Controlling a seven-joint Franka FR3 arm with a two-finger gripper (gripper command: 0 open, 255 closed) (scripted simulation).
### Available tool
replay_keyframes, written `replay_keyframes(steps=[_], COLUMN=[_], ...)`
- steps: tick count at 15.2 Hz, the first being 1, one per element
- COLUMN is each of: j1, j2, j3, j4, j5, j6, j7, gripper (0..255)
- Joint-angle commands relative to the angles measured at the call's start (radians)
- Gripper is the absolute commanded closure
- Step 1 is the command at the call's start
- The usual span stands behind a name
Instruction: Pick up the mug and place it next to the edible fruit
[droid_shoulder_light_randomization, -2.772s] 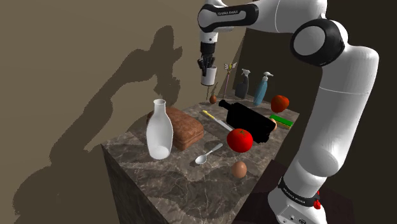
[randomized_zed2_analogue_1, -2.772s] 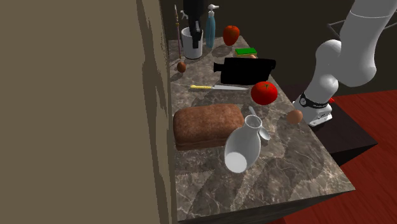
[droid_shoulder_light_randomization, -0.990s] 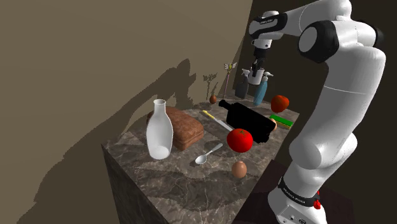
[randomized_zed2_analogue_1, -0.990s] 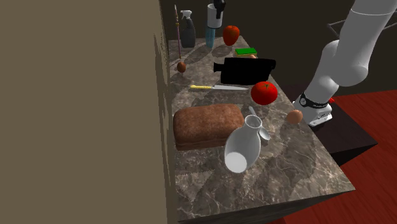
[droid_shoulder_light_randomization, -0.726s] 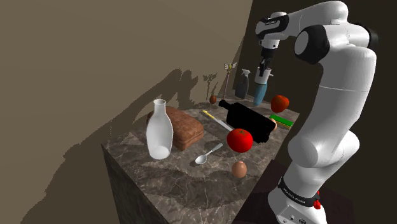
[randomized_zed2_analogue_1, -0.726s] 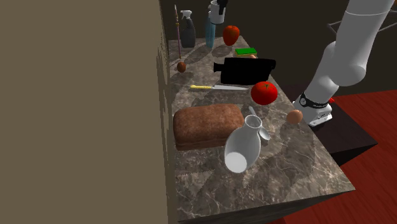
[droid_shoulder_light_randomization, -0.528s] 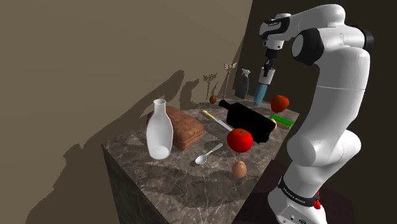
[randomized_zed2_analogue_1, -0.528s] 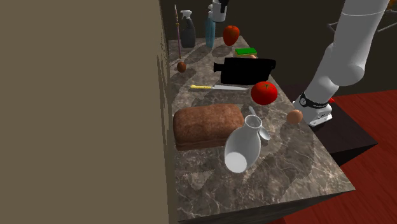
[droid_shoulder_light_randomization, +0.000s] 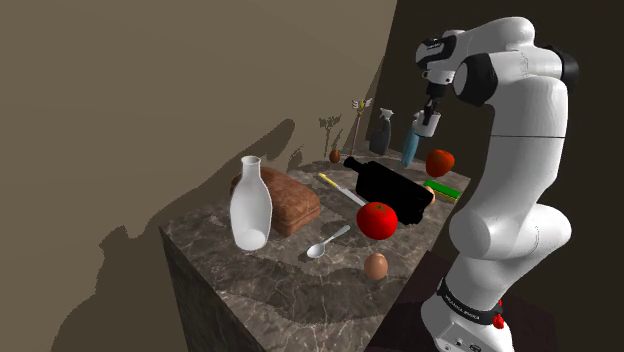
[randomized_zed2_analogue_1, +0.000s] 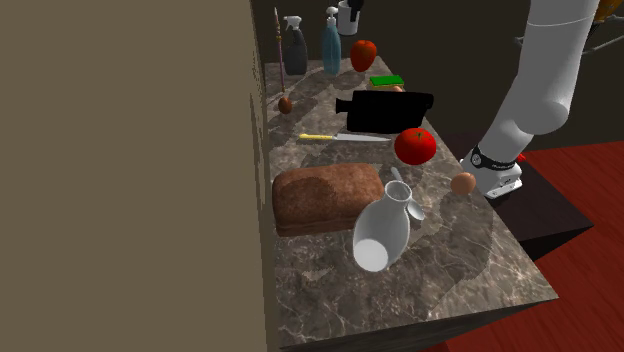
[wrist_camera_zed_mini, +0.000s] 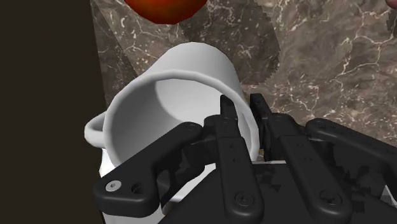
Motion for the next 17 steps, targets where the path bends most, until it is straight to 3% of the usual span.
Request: replay_keyframes(steps=[1,17], j1=[0.002,0.012], j2=[-0.001,0.017], j3=[0.000,0.009], j4=[-0.029,-0.221], j5=[0.000,0.011], j6=[0.029,0.236], j7=[-0.001,-0.006], gripper=[255,255])
